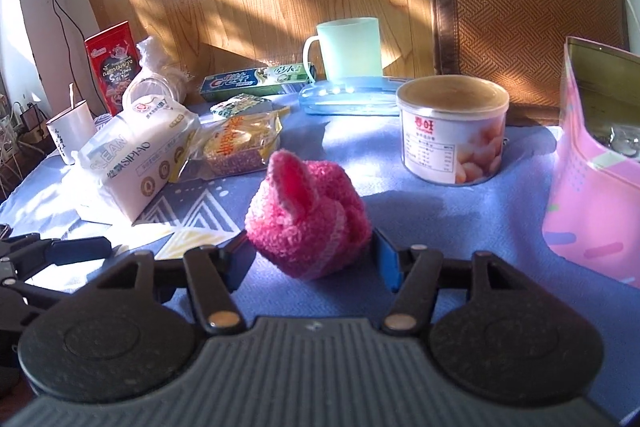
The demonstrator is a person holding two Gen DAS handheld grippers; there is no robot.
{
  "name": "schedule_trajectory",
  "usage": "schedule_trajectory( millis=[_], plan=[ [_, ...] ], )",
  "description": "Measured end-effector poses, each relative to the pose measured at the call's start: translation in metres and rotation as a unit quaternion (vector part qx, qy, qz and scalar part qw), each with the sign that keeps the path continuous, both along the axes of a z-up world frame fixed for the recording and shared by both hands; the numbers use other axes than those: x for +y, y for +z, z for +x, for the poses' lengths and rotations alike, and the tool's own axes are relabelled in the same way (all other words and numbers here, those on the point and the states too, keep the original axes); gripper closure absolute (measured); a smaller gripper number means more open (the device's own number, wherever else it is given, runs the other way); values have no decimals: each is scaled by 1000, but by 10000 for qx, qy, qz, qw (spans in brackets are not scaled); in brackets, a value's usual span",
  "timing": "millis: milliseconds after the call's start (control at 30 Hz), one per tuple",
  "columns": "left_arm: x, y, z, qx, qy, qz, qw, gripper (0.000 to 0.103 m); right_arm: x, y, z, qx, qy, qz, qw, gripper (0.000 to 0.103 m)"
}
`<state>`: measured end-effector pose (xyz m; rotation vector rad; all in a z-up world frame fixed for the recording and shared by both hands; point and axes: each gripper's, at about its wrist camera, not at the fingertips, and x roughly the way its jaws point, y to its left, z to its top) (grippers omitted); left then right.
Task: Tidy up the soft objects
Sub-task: 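Grasp the pink fluffy plush with the right tool, then lift the pink plush with the right tool toward the left tool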
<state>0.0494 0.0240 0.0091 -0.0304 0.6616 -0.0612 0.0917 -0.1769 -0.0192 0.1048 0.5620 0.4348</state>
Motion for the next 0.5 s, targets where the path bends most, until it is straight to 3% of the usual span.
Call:
schedule_trajectory(
  millis=[233,500],
  plan=[
    [0,0,1,10,-16,-2,10000,9,-7,0,-22,-93,-66,-183,9998,48],
    [-2,0,1,35,-51,28,10000,7,-29,0,-83,-366,23,-470,9982,46]
  ],
)
